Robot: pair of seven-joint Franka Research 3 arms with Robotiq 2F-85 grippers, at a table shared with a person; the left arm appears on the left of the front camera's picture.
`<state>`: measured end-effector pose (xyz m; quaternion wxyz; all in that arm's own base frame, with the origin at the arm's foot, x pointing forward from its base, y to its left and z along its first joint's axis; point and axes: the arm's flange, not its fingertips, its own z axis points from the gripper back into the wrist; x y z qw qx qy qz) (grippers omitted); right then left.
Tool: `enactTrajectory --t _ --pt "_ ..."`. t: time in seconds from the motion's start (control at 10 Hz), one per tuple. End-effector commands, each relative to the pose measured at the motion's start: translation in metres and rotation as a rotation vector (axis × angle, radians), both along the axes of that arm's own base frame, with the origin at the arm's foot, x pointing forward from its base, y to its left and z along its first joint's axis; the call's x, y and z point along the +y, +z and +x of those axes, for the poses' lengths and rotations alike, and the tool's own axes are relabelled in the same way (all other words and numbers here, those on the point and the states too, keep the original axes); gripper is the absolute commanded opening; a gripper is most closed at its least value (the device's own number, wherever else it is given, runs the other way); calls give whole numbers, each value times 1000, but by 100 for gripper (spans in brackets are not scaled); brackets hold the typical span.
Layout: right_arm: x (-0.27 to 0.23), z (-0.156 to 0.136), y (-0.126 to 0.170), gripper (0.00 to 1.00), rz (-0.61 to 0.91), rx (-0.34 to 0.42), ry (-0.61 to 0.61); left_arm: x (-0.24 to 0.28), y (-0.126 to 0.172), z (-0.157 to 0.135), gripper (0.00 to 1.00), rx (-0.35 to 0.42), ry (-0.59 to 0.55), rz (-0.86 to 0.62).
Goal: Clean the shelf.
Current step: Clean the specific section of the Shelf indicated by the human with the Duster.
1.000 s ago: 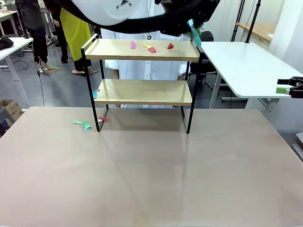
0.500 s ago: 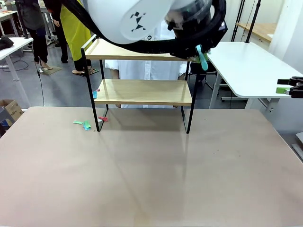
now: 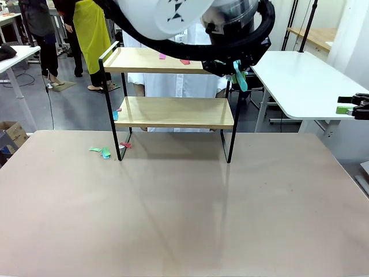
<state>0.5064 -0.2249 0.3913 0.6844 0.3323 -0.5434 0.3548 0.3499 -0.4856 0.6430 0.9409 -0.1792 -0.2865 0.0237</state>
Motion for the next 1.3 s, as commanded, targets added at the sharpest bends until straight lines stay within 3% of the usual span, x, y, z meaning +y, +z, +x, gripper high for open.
enactTrajectory --t 0.0,0.3,0.5,1.0,1.2 --pt "3 1 5 100 -7 17 -9 0 -6 -4 13 -13 -10 0" --pt "3 1 5 100 -7 17 -9 12 8 13 13 70 -25 91" --pt "3 1 5 100 -7 17 -9 22 16 25 13 84 -47 179" --pt "3 1 5 100 -7 17 -9 59 35 50 13 30 2 369" --pt "3 1 5 100 -7 17 -9 77 34 55 13 -40 34 483"
